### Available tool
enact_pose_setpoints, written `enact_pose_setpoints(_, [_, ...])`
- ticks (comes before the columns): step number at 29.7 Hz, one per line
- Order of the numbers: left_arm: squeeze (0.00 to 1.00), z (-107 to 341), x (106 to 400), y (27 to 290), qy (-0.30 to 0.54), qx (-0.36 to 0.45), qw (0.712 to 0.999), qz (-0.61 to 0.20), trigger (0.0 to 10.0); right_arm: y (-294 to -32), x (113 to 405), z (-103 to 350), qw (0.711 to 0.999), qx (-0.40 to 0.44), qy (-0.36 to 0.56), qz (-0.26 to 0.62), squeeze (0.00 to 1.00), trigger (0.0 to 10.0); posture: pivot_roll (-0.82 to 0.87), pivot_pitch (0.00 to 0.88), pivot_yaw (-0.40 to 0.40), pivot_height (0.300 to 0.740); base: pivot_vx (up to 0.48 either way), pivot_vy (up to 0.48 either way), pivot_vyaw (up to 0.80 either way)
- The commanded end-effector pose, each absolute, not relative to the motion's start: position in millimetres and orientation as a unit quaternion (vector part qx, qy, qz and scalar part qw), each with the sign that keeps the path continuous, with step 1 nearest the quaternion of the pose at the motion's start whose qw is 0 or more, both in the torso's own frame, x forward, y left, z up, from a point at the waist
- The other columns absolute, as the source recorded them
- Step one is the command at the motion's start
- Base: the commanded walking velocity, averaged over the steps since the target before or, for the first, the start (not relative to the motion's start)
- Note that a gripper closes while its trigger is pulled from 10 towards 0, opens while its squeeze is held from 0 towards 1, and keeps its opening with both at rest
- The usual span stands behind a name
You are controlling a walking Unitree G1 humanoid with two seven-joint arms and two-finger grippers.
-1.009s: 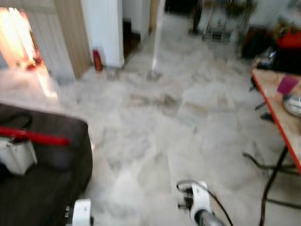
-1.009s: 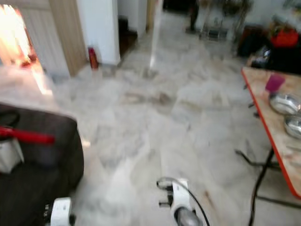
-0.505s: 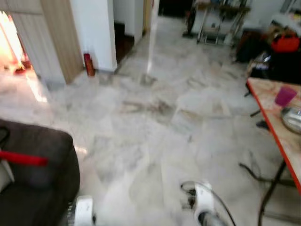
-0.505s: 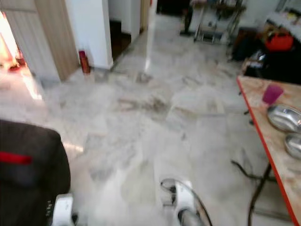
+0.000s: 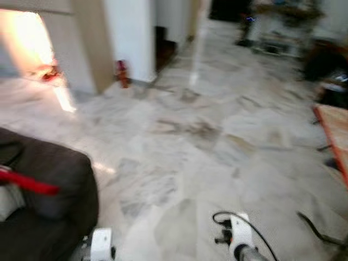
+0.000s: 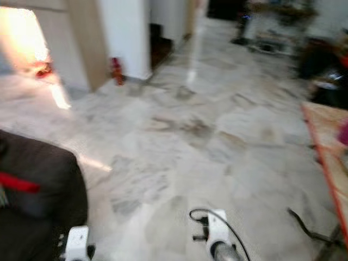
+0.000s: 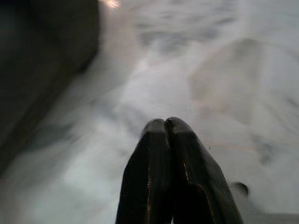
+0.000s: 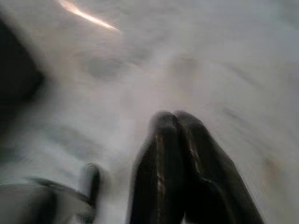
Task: Setting the table
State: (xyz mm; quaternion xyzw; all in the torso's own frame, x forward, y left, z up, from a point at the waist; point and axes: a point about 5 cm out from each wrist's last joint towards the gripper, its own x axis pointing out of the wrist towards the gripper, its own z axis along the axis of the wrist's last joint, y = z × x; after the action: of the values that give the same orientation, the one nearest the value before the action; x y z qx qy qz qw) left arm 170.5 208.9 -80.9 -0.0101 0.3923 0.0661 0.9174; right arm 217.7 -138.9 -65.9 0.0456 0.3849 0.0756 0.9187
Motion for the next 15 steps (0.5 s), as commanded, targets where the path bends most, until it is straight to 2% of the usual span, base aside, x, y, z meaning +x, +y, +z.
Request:
enact_pose_setpoints(1, [0.0, -78.8, 179.1, 197.1, 0.383, -0.022, 0.922, 0.057, 10.0, -157.1, 210.2, -70.1, 0.915, 0.041, 0.398, 0.051, 0.0, 10.0, 0.11, 0.01, -0.047, 0.74, 0.394, 0.0, 0.0])
enact_pose_setpoints(15, [0.0, -79.3, 178.1, 196.8, 0.384, -0.018, 0.922, 0.054, 10.0, -155.6, 211.9, -69.1, 0.915, 0.041, 0.397, 0.061, 0.0, 10.0, 0.11, 0.0, -0.052, 0.74, 0.395, 0.0, 0.0])
